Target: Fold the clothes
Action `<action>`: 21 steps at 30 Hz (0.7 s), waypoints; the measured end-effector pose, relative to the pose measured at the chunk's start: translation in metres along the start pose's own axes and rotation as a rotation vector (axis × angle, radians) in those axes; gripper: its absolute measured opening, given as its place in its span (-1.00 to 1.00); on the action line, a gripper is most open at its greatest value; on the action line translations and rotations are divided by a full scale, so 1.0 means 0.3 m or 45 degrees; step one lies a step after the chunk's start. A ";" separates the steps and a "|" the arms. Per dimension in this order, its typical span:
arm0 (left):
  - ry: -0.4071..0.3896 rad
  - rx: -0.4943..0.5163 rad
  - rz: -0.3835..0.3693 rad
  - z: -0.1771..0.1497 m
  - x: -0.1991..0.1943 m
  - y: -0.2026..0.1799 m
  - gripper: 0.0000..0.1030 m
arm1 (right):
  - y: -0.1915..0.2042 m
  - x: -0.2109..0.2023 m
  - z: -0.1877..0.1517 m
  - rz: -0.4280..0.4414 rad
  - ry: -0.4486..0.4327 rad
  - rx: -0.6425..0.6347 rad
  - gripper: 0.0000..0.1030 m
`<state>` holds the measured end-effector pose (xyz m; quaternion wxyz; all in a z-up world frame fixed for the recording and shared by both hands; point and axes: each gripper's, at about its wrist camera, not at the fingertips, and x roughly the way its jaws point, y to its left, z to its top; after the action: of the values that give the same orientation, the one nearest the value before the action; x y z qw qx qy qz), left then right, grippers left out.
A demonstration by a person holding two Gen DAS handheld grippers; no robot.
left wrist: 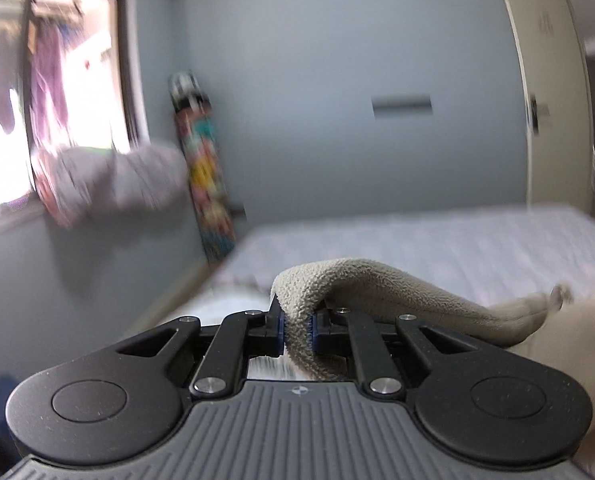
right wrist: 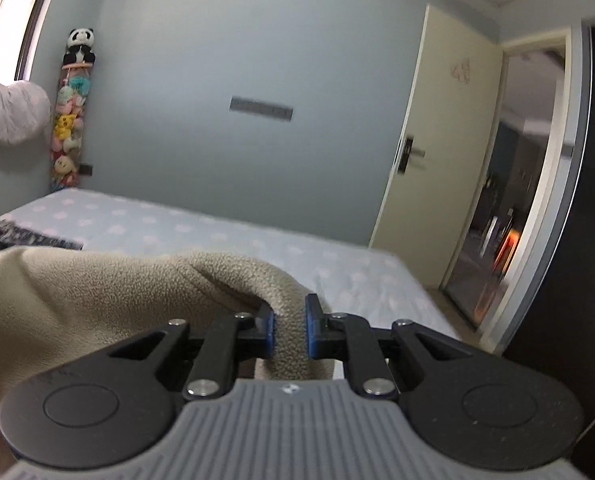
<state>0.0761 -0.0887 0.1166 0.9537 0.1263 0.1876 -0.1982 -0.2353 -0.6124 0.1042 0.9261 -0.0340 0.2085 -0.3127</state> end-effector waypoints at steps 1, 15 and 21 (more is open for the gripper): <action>0.070 0.004 -0.010 -0.049 0.028 0.001 -0.81 | -0.011 -0.017 -0.036 0.017 0.043 -0.009 -0.68; 0.775 0.090 -0.077 -0.621 0.122 0.016 -0.78 | -0.004 -0.104 -0.542 0.164 0.711 -0.187 -0.66; 0.883 0.259 -0.153 -0.692 0.077 -0.024 -0.64 | 0.025 -0.155 -0.563 0.189 0.743 -0.284 -0.41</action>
<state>0.0287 -0.0373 -0.0804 0.8028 0.2689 0.4861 -0.2168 -0.3330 -0.5674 -0.0341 0.8380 -0.0289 0.5002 -0.2161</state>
